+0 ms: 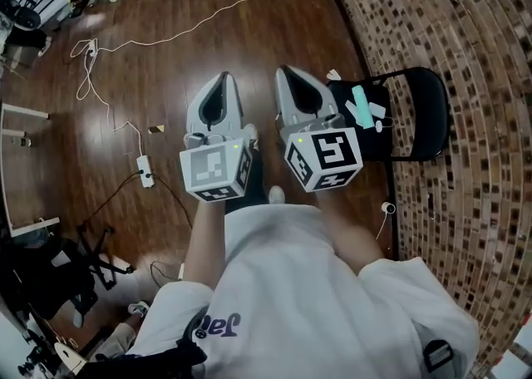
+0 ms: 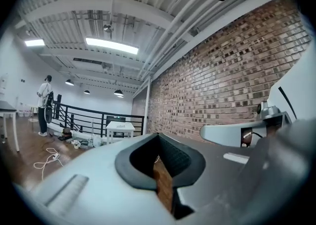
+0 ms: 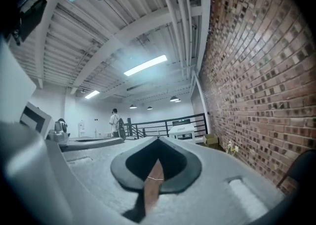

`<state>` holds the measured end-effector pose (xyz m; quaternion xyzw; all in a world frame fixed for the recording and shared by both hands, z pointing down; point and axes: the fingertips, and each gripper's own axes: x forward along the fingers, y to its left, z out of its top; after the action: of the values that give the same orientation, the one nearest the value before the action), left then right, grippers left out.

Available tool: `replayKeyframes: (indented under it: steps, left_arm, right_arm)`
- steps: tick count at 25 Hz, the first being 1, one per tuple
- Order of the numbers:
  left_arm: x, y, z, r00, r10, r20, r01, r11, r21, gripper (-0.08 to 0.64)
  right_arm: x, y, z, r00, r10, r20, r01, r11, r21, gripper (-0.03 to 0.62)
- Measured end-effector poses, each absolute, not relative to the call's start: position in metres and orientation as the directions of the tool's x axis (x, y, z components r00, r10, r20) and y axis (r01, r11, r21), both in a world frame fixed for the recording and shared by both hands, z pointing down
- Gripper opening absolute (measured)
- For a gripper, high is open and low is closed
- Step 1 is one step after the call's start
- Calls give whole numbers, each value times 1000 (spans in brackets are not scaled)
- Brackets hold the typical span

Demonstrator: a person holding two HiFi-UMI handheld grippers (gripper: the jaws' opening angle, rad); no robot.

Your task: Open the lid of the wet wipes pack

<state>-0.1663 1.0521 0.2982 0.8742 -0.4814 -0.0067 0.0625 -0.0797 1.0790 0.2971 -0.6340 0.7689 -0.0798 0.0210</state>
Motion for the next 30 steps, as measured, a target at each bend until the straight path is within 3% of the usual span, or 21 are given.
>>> replayKeyframes:
  steps: [16, 30]
  left_arm:
    - [-164, 739, 240, 473, -879, -60, -864, -476, 165, 17]
    - [-26, 486, 266, 445, -894, -45, -885, -447, 130, 17]
  right_arm:
    - [-73, 757, 253, -227, -973, 38, -970, 223, -96, -12]
    - [47, 509, 272, -321, -947, 20, -941, 317, -119, -12]
